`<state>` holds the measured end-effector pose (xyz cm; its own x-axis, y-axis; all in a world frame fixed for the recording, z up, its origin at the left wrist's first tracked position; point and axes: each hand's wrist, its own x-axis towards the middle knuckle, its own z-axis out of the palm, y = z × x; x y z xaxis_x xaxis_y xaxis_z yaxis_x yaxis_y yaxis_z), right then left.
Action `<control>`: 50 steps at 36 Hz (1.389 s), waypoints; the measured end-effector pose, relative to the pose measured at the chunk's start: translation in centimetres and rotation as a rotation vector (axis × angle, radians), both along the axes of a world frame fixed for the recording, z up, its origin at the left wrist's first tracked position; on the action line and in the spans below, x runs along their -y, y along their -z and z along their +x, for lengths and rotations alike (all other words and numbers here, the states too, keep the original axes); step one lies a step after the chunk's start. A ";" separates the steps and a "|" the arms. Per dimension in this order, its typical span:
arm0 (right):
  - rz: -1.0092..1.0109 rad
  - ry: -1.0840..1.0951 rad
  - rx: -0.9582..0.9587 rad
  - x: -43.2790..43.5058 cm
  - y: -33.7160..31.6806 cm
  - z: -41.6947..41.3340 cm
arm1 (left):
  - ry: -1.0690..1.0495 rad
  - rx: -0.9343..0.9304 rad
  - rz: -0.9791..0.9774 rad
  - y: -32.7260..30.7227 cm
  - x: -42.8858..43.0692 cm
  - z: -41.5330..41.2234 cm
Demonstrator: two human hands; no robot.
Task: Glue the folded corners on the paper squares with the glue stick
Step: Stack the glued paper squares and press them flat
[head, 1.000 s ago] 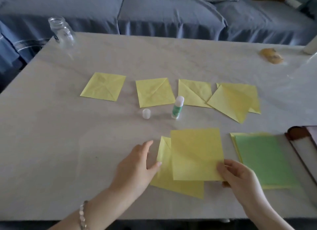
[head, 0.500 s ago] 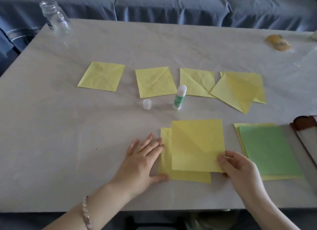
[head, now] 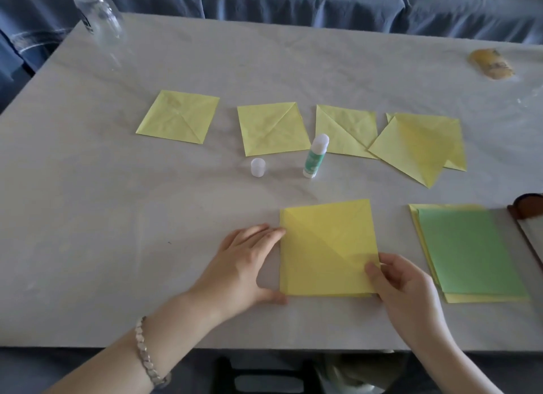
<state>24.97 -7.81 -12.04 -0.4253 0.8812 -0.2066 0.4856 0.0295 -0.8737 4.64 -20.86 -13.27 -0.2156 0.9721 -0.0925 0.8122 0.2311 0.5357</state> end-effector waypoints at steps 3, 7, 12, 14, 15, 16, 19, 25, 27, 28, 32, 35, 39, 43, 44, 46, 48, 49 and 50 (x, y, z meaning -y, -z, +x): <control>0.010 -0.001 0.023 0.2 0.1 -0.1 | -0.010 0.002 0.082 0.5 -0.1 -0.2; 0.018 -0.007 0.035 0.4 0.1 -0.2 | -0.023 0.029 0.152 0.8 -0.1 -0.4; 0.031 -0.021 0.057 0.4 0.2 -0.3 | 0.009 -0.021 0.116 1.0 0.0 -0.4; 0.034 -0.027 0.069 0.5 0.3 -0.3 | 0.004 -0.027 0.118 1.2 0.1 -0.3; 0.035 -0.028 0.073 0.5 0.4 -0.3 | 0.001 -0.030 0.122 1.3 0.2 -0.2; 0.035 -0.029 0.076 0.5 0.4 -0.3 | -0.002 -0.033 0.127 1.4 0.2 -0.2; 0.040 -0.039 0.088 0.5 0.5 -0.3 | -0.005 -0.049 0.127 1.7 0.2 -0.3; 0.051 -0.041 0.117 0.6 0.2 -0.4 | -0.016 -0.080 0.141 1.7 0.2 -0.2; 0.048 -0.040 0.121 0.6 0.2 -0.4 | -0.024 -0.088 0.145 1.6 0.2 -0.1; 0.049 -0.039 0.121 0.6 0.3 -0.4 | -0.027 -0.091 0.146 1.6 0.2 -0.1; 0.050 -0.039 0.135 0.6 0.2 -0.4 | -0.028 -0.109 0.146 1.6 0.0 0.0; 0.060 -0.044 0.149 0.6 0.3 -0.4 | -0.025 -0.119 0.136 1.7 0.0 -0.1; 0.058 -0.049 0.164 0.5 0.3 -0.4 | -0.026 -0.120 0.125 1.7 0.0 -0.1; 0.062 -0.050 0.182 0.5 0.3 -0.4 | -0.028 -0.122 0.119 1.6 0.0 0.0; 0.070 -0.054 0.185 0.5 0.3 -0.5 | -0.028 -0.121 0.116 1.6 0.0 0.0; 0.086 -0.064 0.189 0.5 0.2 -0.4 | -0.029 -0.123 0.109 1.6 0.0 0.0; 0.098 -0.074 0.189 0.6 0.1 -0.5 | -0.027 -0.134 0.100 1.5 0.0 0.0; 0.104 -0.078 0.192 0.6 0.0 -0.5 | -0.025 -0.149 0.097 1.4 -0.1 0.0; 0.109 -0.080 0.197 0.6 -0.1 -0.5 | -0.021 -0.170 0.096 1.3 -0.1 0.0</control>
